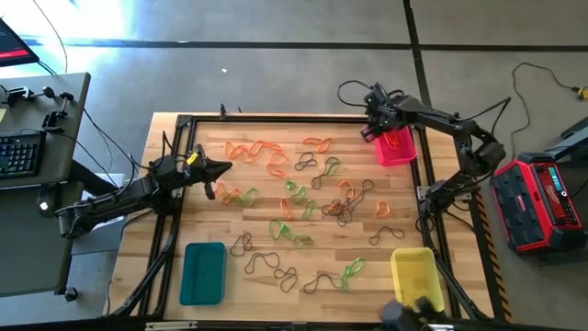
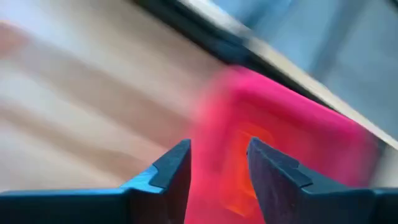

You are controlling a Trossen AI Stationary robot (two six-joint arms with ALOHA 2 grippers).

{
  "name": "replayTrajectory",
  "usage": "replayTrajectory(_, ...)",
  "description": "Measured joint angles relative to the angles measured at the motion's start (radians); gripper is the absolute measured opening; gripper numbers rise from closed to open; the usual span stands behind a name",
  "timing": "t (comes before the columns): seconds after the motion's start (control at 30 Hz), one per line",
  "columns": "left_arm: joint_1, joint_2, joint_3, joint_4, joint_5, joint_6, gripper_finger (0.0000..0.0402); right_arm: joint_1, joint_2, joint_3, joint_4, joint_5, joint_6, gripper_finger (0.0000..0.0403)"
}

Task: Sort rubber bands into baskets
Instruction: Put the orange rubber band into the red bin

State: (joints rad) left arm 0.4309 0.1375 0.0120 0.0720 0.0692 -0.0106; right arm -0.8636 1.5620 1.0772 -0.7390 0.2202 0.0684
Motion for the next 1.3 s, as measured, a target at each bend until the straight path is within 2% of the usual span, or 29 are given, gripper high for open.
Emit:
replayTrajectory(0.1, 0.0, 0.0, 0.0, 0.0, 0.001, -0.004, 0.001, 0.075, 0.002, 0.0, 0.122, -0.166, -0.018, 0.0148)
replayTrajectory(0.2, 0.0, 0.0, 0.0, 0.0, 0.002, 0.003, 0.001, 0.162, 0.019, 0.001, 0.237, -0.242, -0.024, 0.0148)
replayTrajectory(0.33, 0.0, 0.0, 0.0, 0.0, 0.002, 0.004, 0.001, 0.238, 0.079, 0.001, 0.347, -0.231, 0.065, 0.0148)
replayTrajectory(0.47, 0.0, 0.0, 0.0, 0.0, 0.003, 0.004, 0.001, 0.241, 0.167, 0.001, 0.384, -0.216, 0.226, 0.0148)
replayTrajectory(0.6, 0.0, 0.0, 0.0, 0.0, 0.003, 0.004, 0.001, 0.223, 0.243, 0.001, 0.422, -0.172, 0.29, 0.0148)
replayTrajectory(0.83, 0.0, 0.0, 0.0, 0.0, 0.0, 0.004, 0.001, 0.222, 0.306, 0.001, 0.543, -0.137, 0.29, 0.0148)
replayTrajectory(1.3, 0.0, 0.0, 0.0, -0.001, -0.001, 0.005, 0.001, 0.214, 0.36, 0.002, 0.558, -0.135, 0.271, 0.0147)
